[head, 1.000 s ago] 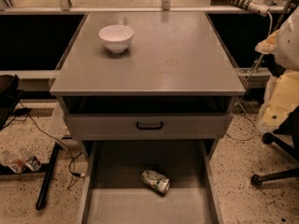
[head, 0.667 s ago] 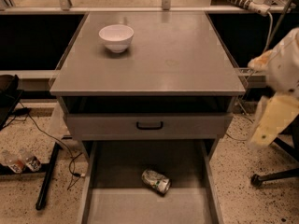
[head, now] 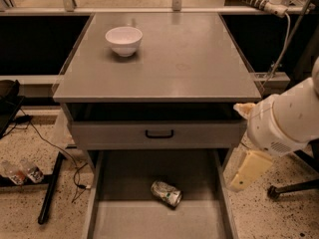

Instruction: Pick 7up can from middle drawer and place on counter

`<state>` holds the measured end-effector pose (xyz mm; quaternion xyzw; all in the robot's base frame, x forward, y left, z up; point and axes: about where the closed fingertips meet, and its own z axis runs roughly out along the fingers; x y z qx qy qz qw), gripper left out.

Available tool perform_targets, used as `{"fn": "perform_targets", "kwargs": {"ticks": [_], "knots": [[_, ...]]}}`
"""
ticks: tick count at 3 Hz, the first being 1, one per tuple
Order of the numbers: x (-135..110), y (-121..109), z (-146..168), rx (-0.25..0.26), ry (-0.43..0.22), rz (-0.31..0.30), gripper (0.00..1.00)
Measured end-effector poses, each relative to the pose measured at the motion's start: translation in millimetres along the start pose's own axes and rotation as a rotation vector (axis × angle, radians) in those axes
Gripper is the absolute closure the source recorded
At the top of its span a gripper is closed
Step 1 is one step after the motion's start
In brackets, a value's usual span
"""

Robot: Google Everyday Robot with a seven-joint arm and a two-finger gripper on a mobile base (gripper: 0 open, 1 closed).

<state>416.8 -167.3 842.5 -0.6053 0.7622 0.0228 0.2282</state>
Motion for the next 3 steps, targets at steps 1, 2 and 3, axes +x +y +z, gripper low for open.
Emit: {"fn": "perform_targets", "kwargs": {"ticks": [1, 2, 3], "knots": [[-2.6, -8.0, 2.4, 0.038, -0.011, 0.001, 0.0], [-2.7, -7.8, 2.6, 0.037, -0.011, 0.0, 0.0], [-7.5, -2.0, 13.3, 0.026, -0.023, -0.015, 0.0]]}}
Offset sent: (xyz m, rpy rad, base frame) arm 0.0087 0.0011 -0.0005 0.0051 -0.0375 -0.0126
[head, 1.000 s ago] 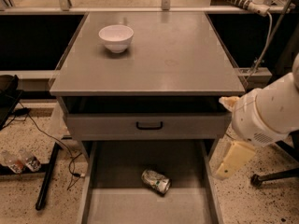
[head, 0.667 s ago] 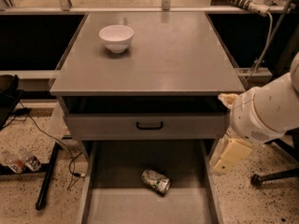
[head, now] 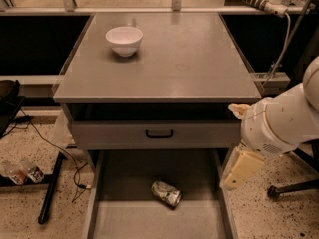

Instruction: Pick 7up can from middle drawer and place on counter

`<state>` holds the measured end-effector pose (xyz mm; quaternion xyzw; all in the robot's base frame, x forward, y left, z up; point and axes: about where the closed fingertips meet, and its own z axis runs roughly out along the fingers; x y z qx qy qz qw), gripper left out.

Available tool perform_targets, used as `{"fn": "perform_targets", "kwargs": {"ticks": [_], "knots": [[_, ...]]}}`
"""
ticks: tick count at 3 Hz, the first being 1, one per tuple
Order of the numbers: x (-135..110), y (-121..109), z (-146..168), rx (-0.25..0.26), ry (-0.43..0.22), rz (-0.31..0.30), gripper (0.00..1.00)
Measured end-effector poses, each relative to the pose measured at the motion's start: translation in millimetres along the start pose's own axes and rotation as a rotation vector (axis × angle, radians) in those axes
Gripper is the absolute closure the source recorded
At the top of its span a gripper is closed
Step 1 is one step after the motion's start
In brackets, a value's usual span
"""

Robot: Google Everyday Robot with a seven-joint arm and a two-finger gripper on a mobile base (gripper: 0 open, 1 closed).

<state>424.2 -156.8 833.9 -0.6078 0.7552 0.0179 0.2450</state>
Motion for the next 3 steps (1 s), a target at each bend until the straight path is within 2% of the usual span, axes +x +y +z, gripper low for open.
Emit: {"fn": "perform_targets", "kwargs": {"ticks": [1, 3], "knots": [[8.1, 19.2, 53.4, -0.04, -0.04, 0.052, 0.0], [53.4, 60.9, 192.1, -0.074, -0.092, 0.179, 0.0]]}}
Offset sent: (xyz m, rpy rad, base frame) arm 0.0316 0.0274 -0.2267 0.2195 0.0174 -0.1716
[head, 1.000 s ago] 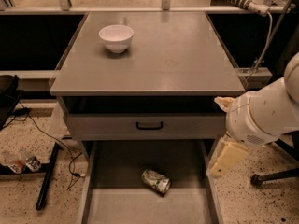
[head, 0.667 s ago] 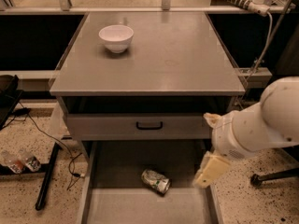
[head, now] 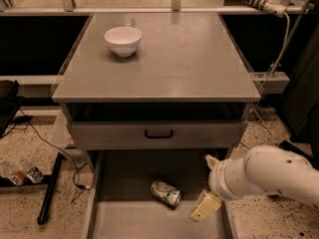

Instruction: Pick 7up can from middle drawer and place on counter

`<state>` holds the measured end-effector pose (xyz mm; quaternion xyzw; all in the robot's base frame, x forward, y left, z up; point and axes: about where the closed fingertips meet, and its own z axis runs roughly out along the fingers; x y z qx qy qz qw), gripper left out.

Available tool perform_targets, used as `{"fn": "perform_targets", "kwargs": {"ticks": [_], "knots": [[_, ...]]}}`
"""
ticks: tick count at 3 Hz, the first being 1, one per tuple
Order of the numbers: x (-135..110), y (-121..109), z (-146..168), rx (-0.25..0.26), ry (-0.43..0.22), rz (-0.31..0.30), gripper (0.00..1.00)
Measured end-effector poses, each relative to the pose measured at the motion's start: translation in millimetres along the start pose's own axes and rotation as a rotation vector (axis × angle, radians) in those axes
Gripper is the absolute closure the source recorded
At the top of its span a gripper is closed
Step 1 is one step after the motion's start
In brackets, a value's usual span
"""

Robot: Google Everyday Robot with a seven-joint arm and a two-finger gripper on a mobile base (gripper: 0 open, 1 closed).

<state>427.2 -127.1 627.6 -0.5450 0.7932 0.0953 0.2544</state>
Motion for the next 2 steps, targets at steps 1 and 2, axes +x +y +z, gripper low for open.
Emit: {"fn": "perform_targets", "kwargs": {"ticks": [1, 2], "knots": [[13.5, -14.9, 54.4, 0.046, -0.031, 0.026, 0.0], [13.5, -14.7, 55.0, 0.045, -0.031, 0.026, 0.0]]}}
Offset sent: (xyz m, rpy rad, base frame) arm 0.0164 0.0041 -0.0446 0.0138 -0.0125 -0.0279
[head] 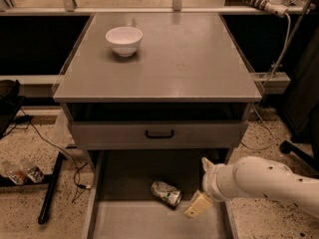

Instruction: Pick 7up can from middle drawer and place on counter

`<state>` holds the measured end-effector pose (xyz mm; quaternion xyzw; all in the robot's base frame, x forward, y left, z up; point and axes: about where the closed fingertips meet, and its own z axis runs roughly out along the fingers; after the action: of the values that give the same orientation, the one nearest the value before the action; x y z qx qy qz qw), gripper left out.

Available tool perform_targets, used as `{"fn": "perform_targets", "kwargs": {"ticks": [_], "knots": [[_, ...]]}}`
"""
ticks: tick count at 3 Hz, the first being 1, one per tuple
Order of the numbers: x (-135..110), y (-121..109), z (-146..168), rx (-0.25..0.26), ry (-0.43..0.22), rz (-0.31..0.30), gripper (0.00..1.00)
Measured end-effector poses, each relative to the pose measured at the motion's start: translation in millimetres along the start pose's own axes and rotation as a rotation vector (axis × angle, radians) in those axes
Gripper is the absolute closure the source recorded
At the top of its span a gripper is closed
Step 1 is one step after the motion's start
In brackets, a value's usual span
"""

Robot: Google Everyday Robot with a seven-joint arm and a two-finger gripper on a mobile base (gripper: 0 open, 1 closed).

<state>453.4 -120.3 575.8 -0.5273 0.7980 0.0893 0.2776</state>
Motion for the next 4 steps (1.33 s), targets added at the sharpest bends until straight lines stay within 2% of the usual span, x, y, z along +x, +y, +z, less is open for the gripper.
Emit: {"fn": "perform_targets", "kwargs": {"ticks": [1, 3, 4], "knots": [[4.1, 0.1, 31.0, -0.015, -0.029, 0.004, 0.0], [11.0, -1.8, 120.8, -0.013, -0.166, -0.013, 0.0], [11.3, 8.6, 152.3, -0.02, -0.219, -0.032, 0.0]]}}
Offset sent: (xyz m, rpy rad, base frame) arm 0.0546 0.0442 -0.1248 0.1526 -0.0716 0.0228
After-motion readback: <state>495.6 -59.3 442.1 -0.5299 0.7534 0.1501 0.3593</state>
